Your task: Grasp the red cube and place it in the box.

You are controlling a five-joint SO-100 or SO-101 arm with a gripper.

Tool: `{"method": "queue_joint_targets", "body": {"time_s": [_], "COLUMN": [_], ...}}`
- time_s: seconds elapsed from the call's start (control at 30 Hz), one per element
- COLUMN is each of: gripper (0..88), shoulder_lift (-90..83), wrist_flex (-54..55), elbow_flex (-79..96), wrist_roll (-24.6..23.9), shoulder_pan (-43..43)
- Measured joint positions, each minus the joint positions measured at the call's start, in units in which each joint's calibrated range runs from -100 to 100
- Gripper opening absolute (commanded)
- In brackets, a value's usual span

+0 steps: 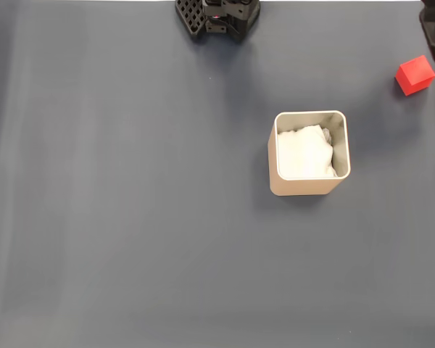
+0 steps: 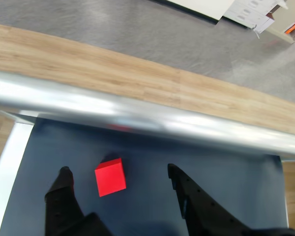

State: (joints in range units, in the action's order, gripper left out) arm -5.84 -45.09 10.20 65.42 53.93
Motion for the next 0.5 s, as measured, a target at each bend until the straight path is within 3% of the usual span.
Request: {"method": "queue_joint_targets", "body": {"time_s": [0.5], "gripper": [46.3], "shoulder_lift": [-2.9], "wrist_flex": [3.8], "elbow_flex": [11.1], "wrist_roll": [-1.4], "shoulder_pan": [1.4]}}
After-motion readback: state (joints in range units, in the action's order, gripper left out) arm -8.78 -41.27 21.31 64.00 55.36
